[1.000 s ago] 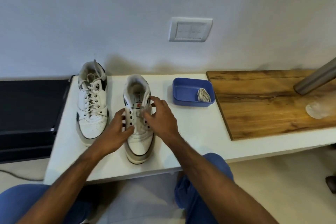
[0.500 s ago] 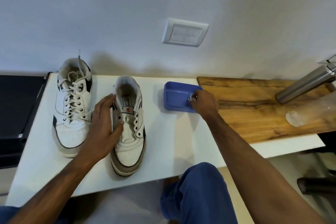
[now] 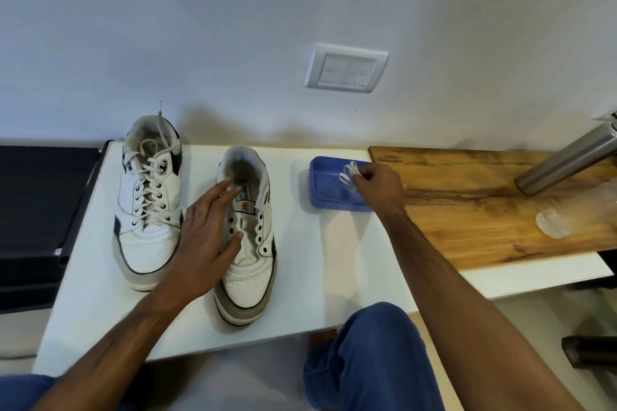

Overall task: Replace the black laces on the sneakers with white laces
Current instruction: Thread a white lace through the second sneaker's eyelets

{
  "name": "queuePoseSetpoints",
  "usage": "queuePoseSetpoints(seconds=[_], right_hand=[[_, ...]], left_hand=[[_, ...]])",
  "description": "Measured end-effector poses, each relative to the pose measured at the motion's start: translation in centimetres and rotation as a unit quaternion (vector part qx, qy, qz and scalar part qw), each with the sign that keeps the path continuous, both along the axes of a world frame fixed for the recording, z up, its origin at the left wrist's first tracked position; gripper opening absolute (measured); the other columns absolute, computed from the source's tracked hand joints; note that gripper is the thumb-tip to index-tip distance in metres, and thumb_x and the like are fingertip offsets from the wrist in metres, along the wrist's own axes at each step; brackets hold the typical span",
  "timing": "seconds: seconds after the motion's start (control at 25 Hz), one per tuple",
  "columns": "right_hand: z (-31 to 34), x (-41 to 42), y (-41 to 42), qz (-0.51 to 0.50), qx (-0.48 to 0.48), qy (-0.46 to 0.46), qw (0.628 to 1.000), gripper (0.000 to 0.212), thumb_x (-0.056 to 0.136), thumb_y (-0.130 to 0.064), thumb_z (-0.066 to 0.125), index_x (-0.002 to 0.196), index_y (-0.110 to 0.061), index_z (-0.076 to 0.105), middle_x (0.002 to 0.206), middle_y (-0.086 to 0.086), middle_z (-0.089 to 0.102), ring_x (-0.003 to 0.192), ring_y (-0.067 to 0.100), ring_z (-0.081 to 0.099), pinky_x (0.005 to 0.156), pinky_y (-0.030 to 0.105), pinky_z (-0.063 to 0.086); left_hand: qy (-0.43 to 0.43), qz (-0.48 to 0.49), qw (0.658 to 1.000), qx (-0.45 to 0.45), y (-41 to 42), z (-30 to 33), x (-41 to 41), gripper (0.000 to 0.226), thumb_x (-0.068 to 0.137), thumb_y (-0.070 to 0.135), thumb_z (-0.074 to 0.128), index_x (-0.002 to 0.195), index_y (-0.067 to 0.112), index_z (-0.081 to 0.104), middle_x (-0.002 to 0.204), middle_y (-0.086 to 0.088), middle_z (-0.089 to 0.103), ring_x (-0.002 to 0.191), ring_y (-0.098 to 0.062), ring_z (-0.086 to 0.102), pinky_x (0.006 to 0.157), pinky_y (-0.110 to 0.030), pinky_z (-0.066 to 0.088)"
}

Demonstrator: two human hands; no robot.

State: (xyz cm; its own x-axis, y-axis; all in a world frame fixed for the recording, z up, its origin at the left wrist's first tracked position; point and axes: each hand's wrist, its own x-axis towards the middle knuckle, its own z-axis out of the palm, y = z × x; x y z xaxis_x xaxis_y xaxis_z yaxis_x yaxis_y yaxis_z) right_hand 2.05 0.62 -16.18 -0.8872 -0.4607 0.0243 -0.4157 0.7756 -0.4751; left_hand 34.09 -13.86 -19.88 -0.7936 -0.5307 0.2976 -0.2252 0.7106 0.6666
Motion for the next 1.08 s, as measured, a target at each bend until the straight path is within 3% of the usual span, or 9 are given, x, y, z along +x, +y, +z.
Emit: queuePoseSetpoints(seconds=[0.12,0.24,0.36,0.44,0.52,0.76,0.92,1.0,1.08], right_hand=[[4.5,4.7,-1.3,0.082,-0.192,-0.181,0.961,0.008,0.091,-0.020,0.074,0.086,-0.013,0.073,0.074,-0.002,0.069,0.069,0.011,0.060,0.069,0.030,0.047],[7.5,10.9,-2.7,0.201,-0.259,-0.322,0.888,0.008,0.094,-0.015,0.071,0.092,-0.008,0.073,0.075,-0.004,0.068,0.063,0.003,0.052,0.062,0.018,0.039],[7.8,15.7,-4.4,0.276,-0.277,-0.380,0.838,0.006,0.095,-0.011,0.067,0.093,-0.008,0.073,0.078,-0.003,0.069,0.068,0.005,0.055,0.064,0.018,0.041],[7.2,17.5,-5.5,0.279,-0.298,-0.410,0.816,0.008,0.095,-0.009,0.067,0.096,-0.004,0.074,0.083,0.006,0.072,0.075,0.010,0.063,0.070,0.022,0.050],[6.5,18.2,-5.9,0.262,-0.310,-0.416,0.814,0.015,0.095,-0.012,0.068,0.104,-0.002,0.074,0.095,0.018,0.074,0.085,0.020,0.068,0.081,0.034,0.055],[4.0,19.0,-6.5,0.229,-0.325,-0.404,0.824,0.019,0.094,-0.015,0.070,0.109,-0.004,0.073,0.102,0.023,0.073,0.090,0.035,0.069,0.089,0.053,0.056],[4.0,18.5,-6.8,0.246,-0.328,-0.412,0.814,0.026,0.085,-0.019,0.077,0.105,-0.004,0.071,0.094,0.032,0.065,0.079,0.030,0.059,0.069,0.041,0.051],[4.1,18.2,-6.8,0.257,-0.328,-0.428,0.802,0.030,0.079,-0.023,0.079,0.104,-0.008,0.071,0.083,0.022,0.062,0.071,0.025,0.056,0.056,0.029,0.048],[4.1,18.0,-6.7,0.264,-0.327,-0.455,0.785,0.028,0.076,-0.023,0.079,0.100,-0.012,0.071,0.075,0.010,0.060,0.061,0.016,0.052,0.049,0.024,0.040]], left_hand=[[0.007,0.008,1.000,0.026,0.2,0.8,-0.1,0.063,0.092,0.047,0.046,0.150,0.024,0.039,0.161,0.003,0.028,0.147,-0.022,0.029,0.116,-0.050,0.029],[0.063,0.000,0.994,0.092,0.5,2.9,0.3,0.055,0.096,0.049,0.049,0.148,0.032,0.040,0.157,0.014,0.031,0.146,-0.014,0.030,0.115,-0.042,0.028],[0.145,-0.031,0.940,0.308,0.8,5.7,0.8,0.050,0.099,0.038,0.057,0.146,0.032,0.040,0.139,0.021,0.050,0.129,-0.006,0.051,0.098,-0.027,0.046],[0.185,-0.023,0.901,0.393,0.3,6.2,1.0,0.041,0.100,0.025,0.061,0.138,0.024,0.046,0.122,0.017,0.064,0.110,-0.005,0.062,0.082,-0.020,0.052],[0.204,-0.003,0.898,0.390,-0.3,6.0,1.0,0.034,0.097,0.020,0.065,0.129,0.020,0.053,0.108,0.009,0.069,0.097,-0.010,0.065,0.072,-0.022,0.052],[0.197,0.038,0.900,0.386,-1.5,4.7,0.5,0.019,0.096,0.016,0.064,0.114,0.015,0.060,0.094,0.006,0.069,0.080,-0.010,0.064,0.062,-0.024,0.050],[0.213,0.066,0.889,0.399,-2.5,4.5,0.4,0.012,0.087,0.015,0.062,0.099,0.017,0.060,0.090,-0.003,0.066,0.074,-0.017,0.061,0.058,-0.028,0.049],[0.204,0.075,0.890,0.400,-2.8,4.2,0.4,0.011,0.083,0.012,0.061,0.092,0.018,0.057,0.086,-0.004,0.061,0.070,-0.019,0.056,0.054,-0.029,0.047],[0.202,0.074,0.890,0.403,-2.8,4.0,0.4,0.012,0.083,0.010,0.061,0.090,0.018,0.056,0.086,-0.005,0.060,0.069,-0.021,0.056,0.053,-0.031,0.046]])
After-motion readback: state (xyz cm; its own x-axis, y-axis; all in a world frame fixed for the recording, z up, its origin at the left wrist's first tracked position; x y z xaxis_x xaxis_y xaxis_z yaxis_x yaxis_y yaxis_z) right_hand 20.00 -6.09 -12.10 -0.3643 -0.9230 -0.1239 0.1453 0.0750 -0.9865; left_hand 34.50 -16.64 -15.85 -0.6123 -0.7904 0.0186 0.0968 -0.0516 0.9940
